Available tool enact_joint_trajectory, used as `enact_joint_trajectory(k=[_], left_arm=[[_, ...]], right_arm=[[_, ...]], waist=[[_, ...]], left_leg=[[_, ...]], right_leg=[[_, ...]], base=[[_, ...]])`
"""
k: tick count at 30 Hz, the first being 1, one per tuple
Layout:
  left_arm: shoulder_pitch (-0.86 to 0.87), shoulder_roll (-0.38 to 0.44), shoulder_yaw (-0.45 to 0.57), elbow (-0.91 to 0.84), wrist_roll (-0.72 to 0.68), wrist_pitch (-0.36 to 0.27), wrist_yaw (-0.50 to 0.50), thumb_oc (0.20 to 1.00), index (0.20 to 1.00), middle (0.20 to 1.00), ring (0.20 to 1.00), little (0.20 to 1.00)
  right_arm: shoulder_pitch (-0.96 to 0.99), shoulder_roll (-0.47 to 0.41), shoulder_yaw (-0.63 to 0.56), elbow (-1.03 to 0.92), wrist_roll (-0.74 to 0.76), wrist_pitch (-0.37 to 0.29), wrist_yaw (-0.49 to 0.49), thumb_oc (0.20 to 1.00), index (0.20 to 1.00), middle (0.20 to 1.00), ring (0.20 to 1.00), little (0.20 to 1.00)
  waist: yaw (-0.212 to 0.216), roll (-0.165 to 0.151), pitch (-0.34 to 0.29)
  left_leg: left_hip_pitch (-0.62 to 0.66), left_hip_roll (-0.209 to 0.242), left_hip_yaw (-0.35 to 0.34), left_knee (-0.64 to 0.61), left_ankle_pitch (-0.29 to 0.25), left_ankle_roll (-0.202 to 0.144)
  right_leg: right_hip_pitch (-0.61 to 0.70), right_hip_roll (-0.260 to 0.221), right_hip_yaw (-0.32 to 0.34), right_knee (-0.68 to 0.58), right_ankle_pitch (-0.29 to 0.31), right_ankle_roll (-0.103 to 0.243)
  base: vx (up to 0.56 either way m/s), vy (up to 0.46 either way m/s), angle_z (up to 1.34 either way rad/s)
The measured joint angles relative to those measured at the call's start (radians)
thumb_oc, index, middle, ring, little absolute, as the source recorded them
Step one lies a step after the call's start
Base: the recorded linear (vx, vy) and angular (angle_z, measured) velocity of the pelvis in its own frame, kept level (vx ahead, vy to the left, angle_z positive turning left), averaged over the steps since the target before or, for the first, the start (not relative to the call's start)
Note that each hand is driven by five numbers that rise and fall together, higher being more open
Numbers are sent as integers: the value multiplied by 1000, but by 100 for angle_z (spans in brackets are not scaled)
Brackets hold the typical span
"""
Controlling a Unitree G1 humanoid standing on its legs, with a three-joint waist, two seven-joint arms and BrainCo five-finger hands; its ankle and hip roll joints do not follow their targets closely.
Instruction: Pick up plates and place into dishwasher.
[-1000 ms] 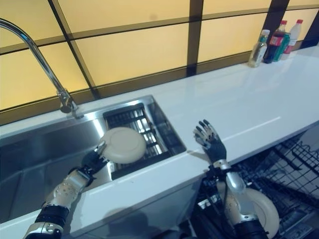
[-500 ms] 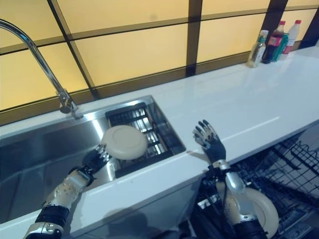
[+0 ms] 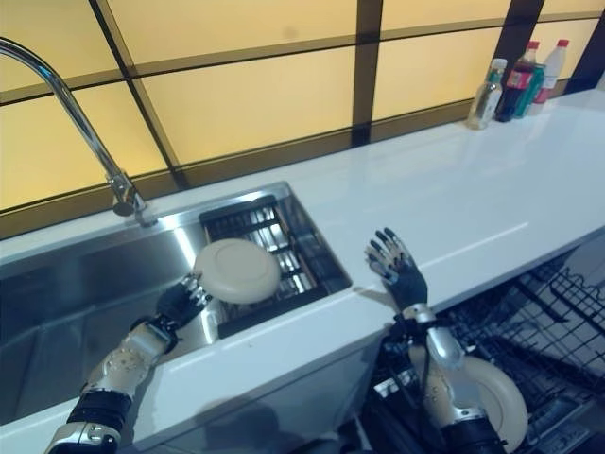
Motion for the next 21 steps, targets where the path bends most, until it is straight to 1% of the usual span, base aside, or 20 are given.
enact_joint_trajectory(k=[2, 6, 11, 15, 21], left_arm=[[0, -2, 1, -2, -2, -6, -15, 200, 200, 200, 200, 200], [9, -12, 1, -24, -10, -40, -72, 200, 200, 200, 200, 200], [42, -26, 3, -159, -35, -43, -110, 200, 200, 200, 200, 200], [48, -29, 4, -244, -56, -43, -113, 200, 200, 200, 200, 200], [48, -29, 4, -291, -60, -41, -111, 200, 200, 200, 200, 200]], right_arm=[[0, 0, 0, 0, 0, 0, 0, 1000, 1000, 1000, 1000, 1000], [0, 1, 0, 0, 0, 0, 2, 1000, 1000, 1000, 1000, 1000], [0, 10, -1, 0, -1, 0, 7, 1000, 1000, 1000, 1000, 1000], [0, 15, -1, 0, -1, 0, 6, 1000, 1000, 1000, 1000, 1000], [0, 15, -1, -1, -1, 0, 5, 1000, 1000, 1000, 1000, 1000]], waist=[[1, 0, 0], [3, 0, 0], [5, -1, 0], [13, -1, 0], [30, -1, 0]], left_leg=[[1, 0, 2, 0, 0, 0], [0, 0, 4, 0, 0, 0], [0, 1, 4, 0, 0, 0], [-1, 1, 3, 0, -1, 1], [-5, 1, -1, 3, -1, 2]], right_leg=[[-1, 0, 2, 1, 0, 0], [-3, 0, 4, 1, 0, 0], [-3, 1, 4, 1, 0, 0], [-4, 1, 3, 4, -1, -1], [-9, 1, 3, 9, -2, -2]], base=[[-10, -4, -2], [0, 0, 0], [0, 0, 0], [0, 0, 0], [0, 0, 0]])
